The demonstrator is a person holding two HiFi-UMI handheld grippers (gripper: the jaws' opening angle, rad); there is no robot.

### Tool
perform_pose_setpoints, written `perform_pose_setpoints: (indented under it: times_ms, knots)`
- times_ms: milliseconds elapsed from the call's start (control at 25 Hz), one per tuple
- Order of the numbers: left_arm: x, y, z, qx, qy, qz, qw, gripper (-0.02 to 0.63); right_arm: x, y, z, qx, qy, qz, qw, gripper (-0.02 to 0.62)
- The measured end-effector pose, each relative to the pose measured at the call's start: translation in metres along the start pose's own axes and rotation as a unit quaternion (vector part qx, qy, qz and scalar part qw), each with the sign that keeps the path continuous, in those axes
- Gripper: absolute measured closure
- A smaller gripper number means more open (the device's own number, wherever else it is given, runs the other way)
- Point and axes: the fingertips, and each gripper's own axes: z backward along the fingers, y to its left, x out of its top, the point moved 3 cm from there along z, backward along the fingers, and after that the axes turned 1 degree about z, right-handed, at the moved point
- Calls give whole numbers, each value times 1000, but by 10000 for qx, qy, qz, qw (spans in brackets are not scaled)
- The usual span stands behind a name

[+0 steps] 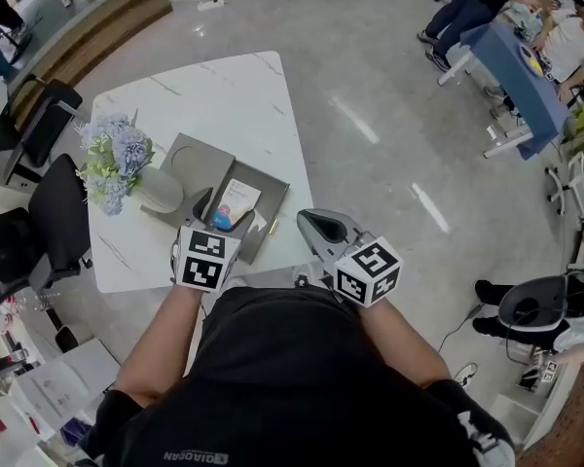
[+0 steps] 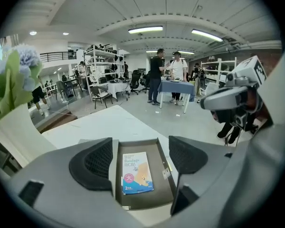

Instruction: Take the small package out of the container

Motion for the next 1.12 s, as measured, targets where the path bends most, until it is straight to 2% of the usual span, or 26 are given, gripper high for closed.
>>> perform_pose_setpoints:
  times_ms: [400, 760, 960, 1120]
  knots:
    - [-57, 6, -64, 100, 925, 410, 9948, 236, -13, -21, 3, 62, 381, -41, 9992, 597]
    - [-95, 12, -106, 224, 1787, 495, 9824, 225, -18, -39, 1, 166, 524, -116, 9984, 597]
    - [-110, 14, -120, 304, 2068, 537, 9764, 222, -22, -45, -1, 240, 591, -182, 9978, 597]
    - [-115, 17, -127, 418, 2104, 588, 9749, 219, -25, -49, -2, 277, 633, -202, 9974, 597]
